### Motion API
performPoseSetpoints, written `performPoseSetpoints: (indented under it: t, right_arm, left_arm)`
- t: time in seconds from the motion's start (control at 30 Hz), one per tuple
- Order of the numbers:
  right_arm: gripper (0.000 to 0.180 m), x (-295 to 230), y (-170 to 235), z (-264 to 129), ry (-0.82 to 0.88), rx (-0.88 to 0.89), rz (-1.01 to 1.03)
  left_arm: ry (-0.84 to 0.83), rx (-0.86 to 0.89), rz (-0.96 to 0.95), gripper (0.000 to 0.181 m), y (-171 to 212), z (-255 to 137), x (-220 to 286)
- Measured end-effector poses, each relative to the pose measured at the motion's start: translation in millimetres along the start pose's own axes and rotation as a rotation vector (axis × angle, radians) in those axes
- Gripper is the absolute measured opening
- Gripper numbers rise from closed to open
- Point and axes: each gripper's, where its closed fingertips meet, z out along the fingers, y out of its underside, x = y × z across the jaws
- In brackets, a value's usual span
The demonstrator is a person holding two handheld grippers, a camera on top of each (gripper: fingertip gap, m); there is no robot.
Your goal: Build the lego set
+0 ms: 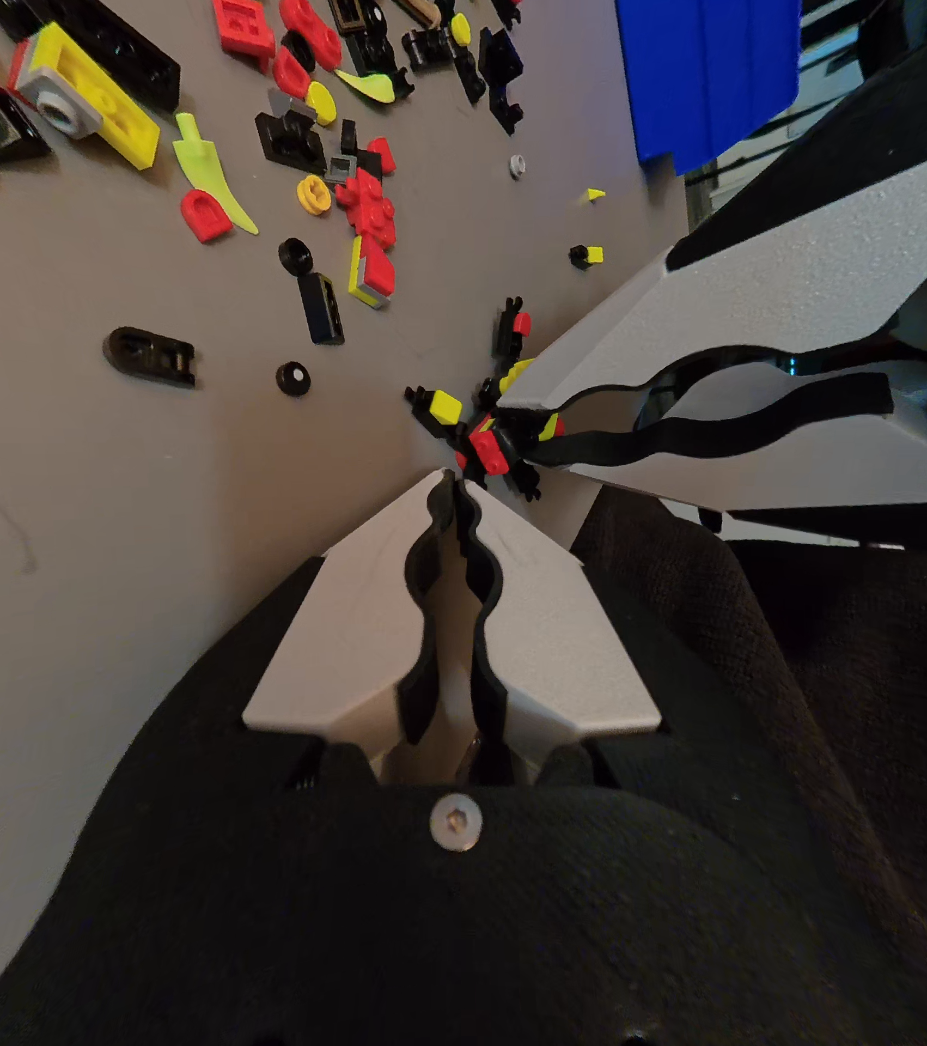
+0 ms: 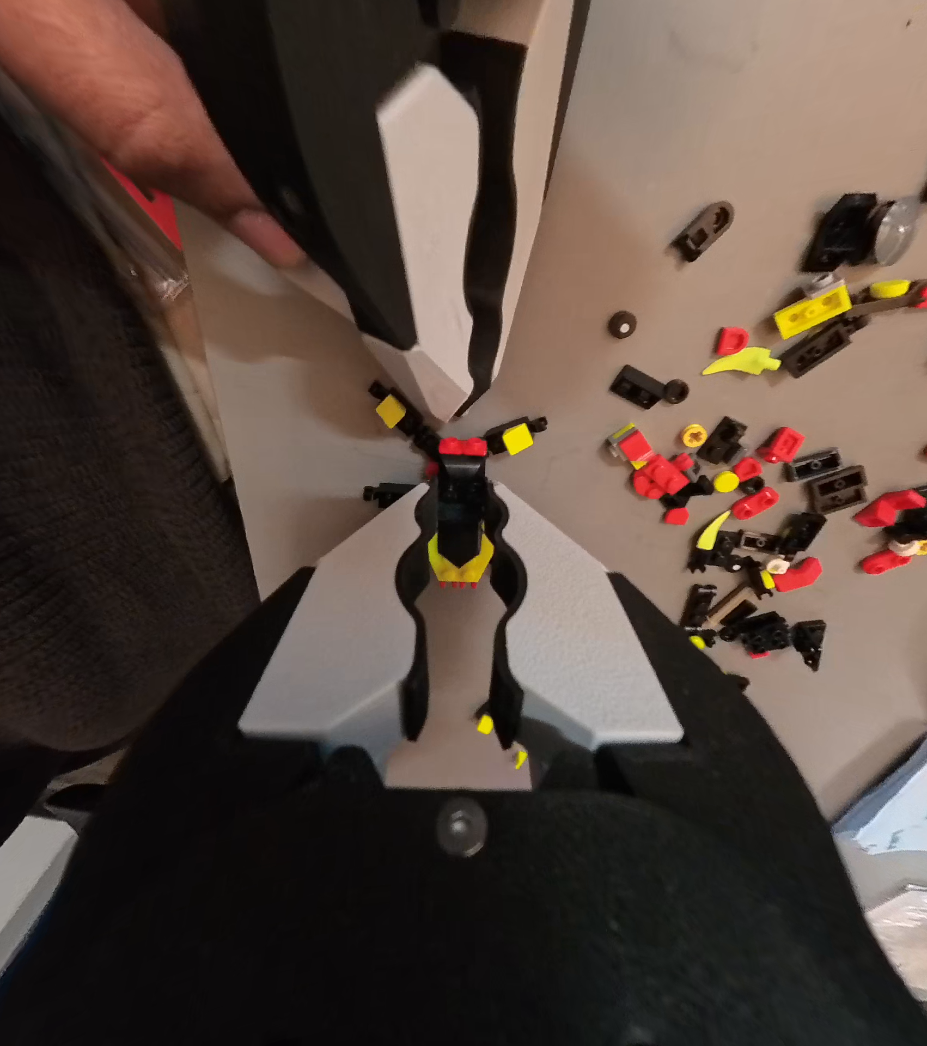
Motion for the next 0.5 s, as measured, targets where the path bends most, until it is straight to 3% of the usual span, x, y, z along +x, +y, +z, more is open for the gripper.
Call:
performPoseSetpoints:
  t: [0.5]
  right_arm:
    - [0.014,-3,1,3,-0.026,0.017,0.066]
  left_arm:
    - [-0.012,-0.018,0.03,0.0,7,0,3]
